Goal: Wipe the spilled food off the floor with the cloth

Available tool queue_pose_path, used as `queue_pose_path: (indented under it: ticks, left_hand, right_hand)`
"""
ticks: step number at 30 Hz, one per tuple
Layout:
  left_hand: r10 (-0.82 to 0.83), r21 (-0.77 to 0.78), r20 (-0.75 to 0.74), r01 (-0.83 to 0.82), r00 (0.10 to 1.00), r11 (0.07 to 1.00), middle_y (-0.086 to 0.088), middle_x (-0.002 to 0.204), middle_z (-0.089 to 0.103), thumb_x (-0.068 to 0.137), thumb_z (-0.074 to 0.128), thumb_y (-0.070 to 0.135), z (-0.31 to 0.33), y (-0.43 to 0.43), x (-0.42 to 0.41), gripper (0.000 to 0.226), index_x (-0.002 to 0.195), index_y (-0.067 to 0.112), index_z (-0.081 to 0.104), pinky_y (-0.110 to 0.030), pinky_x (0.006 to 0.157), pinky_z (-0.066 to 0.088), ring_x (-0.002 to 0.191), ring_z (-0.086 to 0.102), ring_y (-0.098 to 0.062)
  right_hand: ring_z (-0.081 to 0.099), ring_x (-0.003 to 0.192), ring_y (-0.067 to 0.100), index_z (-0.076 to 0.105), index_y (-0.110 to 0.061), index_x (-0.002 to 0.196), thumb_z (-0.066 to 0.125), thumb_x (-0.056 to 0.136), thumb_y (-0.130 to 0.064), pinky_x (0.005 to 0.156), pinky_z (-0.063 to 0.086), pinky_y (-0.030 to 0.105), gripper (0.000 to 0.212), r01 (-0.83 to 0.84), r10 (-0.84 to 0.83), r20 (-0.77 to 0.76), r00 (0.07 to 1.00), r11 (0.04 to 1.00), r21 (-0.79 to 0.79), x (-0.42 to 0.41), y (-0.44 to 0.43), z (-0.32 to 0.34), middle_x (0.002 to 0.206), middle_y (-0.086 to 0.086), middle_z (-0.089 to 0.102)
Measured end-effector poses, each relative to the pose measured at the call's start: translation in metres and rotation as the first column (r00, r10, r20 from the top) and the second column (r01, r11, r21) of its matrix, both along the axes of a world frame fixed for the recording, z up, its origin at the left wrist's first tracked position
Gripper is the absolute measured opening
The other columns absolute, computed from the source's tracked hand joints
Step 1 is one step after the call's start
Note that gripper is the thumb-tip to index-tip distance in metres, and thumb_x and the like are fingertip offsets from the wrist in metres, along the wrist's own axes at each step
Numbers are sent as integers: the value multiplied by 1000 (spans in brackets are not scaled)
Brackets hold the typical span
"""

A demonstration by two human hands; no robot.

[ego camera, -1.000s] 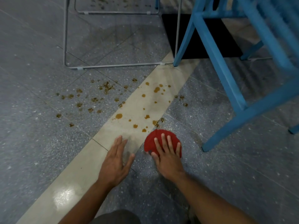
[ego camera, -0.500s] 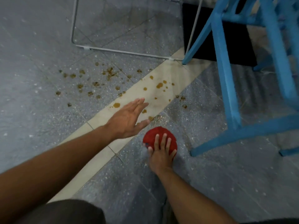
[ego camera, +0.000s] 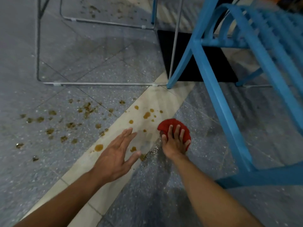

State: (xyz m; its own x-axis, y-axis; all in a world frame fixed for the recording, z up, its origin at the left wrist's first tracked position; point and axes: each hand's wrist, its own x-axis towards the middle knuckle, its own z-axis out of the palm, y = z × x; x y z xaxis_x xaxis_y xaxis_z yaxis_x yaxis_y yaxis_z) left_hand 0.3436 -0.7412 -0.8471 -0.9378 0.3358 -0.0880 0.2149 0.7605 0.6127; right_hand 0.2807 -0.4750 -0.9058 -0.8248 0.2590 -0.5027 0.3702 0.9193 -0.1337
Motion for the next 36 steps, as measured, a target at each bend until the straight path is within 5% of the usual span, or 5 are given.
queue_pose_path:
  ticks: [6, 12, 28, 33, 36]
  left_hand:
    - [-20, 22, 27, 19, 999, 1000, 20, 177, 6, 103, 36, 73, 4, 20, -14, 78, 169, 34, 24, -24, 131, 11, 159, -2, 8]
    - [-7, -9, -10, 7, 1000, 1000, 23, 177, 5, 104, 34, 76, 0, 31, -22, 76, 169, 38, 21, -11, 121, 1, 154, -10, 18]
    - [-58, 15, 49, 57, 997, 998, 4, 179, 18, 113, 32, 54, -11, 73, -41, 64, 170, 26, 24, -20, 128, 7, 165, 12, -9]
    - [-282, -172, -6, 277, 959, 945, -9, 179, 9, 116, 34, 31, -24, 113, -52, 56, 170, 18, 25, -28, 132, -6, 167, 0, -23]
    - [-459, -339, 106, 466, 882, 817, -7, 180, -8, 115, 29, 49, -37, 138, -57, 64, 172, 27, 13, -44, 134, -10, 164, -18, -28]
  right_hand:
    - [-32, 149, 27, -27, -32, 154, 0, 103, -58, 119, -14, 63, 64, -93, 92, -49, 995, 996, -11, 75, -26, -5, 163, 3, -34]
    - [-25, 153, 28, -14, -31, 161, 11, 106, -55, 119, -8, 67, 65, -78, 79, 25, 997, 996, -36, -24, -2, 6, 166, 2, -29]
    - [-20, 154, 28, -8, -30, 162, 16, 101, -65, 121, -7, 62, 74, -266, 283, 101, 954, 952, -154, 16, -15, 28, 167, 3, -23]
    - [21, 153, 26, 30, -28, 159, 39, 108, -31, 124, 22, 42, 53, 278, -360, -217, 907, 902, -332, 42, 10, 41, 166, -1, 26]
    - [1, 157, 28, 5, -11, 163, 42, 106, -23, 127, 6, 45, 69, 423, -427, -47, 903, 903, -83, 40, 25, 36, 171, 9, 1]
